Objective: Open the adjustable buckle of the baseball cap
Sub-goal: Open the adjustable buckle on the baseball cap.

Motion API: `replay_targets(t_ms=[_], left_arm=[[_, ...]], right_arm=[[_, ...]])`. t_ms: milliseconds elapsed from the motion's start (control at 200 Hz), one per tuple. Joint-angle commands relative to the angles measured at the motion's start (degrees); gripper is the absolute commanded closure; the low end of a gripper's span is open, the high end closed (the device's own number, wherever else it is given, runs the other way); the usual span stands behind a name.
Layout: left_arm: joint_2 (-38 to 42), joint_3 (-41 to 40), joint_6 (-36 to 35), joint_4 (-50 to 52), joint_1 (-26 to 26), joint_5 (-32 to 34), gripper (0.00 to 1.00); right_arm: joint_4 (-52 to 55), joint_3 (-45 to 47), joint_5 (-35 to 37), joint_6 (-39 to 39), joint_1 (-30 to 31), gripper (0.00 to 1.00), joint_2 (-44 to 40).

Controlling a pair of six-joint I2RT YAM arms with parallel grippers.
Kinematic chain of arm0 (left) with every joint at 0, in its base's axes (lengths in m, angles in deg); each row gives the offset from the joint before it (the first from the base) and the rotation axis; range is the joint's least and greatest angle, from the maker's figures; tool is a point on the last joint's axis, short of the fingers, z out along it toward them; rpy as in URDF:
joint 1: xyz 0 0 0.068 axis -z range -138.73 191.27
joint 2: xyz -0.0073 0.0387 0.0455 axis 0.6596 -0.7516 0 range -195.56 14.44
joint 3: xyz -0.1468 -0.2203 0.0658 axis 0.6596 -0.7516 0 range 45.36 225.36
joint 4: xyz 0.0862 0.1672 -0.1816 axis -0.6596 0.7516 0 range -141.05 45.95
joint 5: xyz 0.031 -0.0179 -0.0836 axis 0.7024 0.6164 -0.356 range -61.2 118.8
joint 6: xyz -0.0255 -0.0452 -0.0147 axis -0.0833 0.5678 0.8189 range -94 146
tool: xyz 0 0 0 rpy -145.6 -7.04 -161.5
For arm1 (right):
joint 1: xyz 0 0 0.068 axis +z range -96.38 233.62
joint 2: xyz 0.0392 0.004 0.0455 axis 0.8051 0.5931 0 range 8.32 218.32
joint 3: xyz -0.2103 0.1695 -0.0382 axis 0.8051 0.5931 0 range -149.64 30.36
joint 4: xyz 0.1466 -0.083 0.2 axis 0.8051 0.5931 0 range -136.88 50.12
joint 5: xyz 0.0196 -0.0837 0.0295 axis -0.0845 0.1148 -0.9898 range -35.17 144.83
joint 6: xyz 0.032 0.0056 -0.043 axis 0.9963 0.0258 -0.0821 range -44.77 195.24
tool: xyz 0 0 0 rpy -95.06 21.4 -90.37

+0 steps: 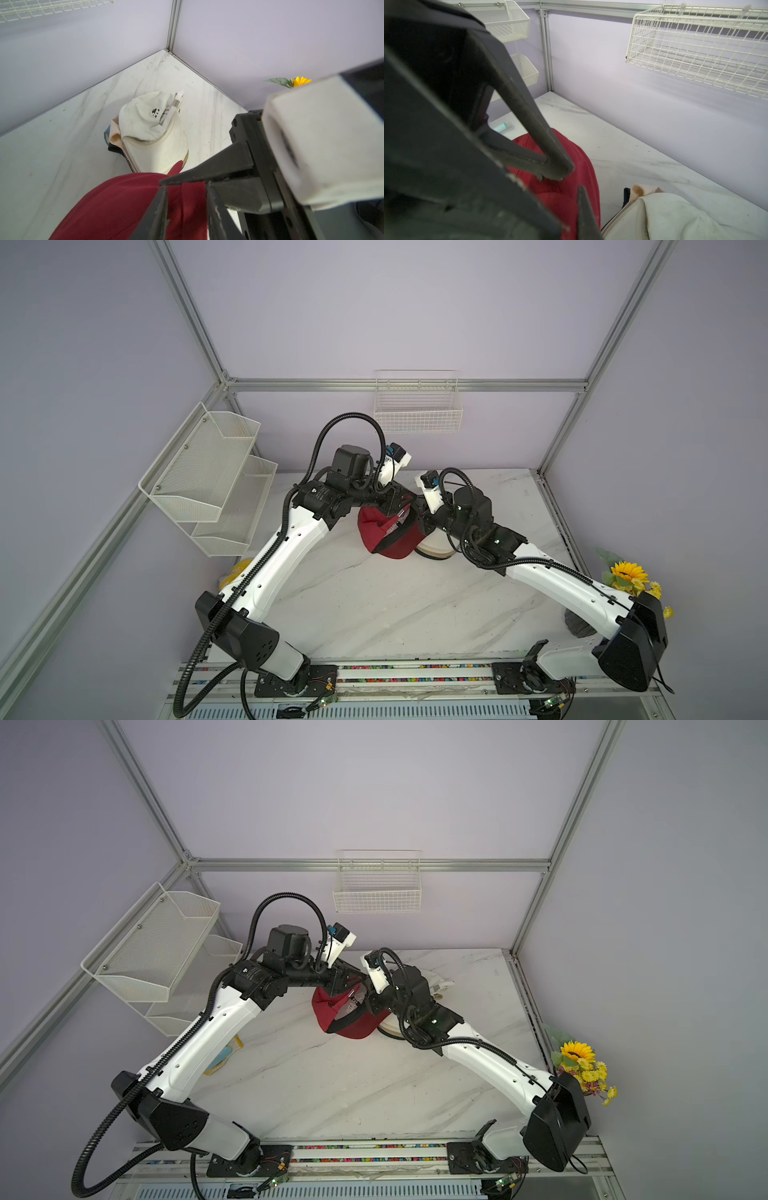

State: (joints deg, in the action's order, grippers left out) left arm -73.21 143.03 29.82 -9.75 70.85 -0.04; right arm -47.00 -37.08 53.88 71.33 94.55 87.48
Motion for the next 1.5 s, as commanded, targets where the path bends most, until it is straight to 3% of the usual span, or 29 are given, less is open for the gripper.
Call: replay_targets(t_ms=[0, 350, 590, 1050, 1425, 1495], left_arm=[[-1.3, 1.8, -0.5, 2.7, 0.1, -3.1, 0.72], [-2.3, 2.6, -1.0, 3.3, 0.1, -5.1, 1.00], [-1.3, 3.2, -1.0, 3.3, 0.1, -1.5, 1.00], [5.2, 0.6, -1.4, 3.5, -0.4, 7.9, 1.00], [6.3, 1.2, -1.4, 2.8, -0.6, 8.9, 1.00], [6.2, 1.3, -1.3, 2.5, -0.5, 8.8, 1.00]], right_arm=[[-3.8, -2.5, -1.4, 0.2, 0.5, 1.00, -2.0], [-4.3, -1.8, -0.8, 0.1, 0.5, 1.00, -2.6], [-3.6, -0.8, 1.0, -0.5, 0.5, 1.00, -2.6], [-1.4, 1.3, 11.3, -1.3, 0.3, 0.99, -3.5], [0.3, 2.2, 12.7, -0.2, -0.7, 0.88, -3.4], [0.3, 2.3, 12.5, 0.1, -0.8, 0.90, -3.2]])
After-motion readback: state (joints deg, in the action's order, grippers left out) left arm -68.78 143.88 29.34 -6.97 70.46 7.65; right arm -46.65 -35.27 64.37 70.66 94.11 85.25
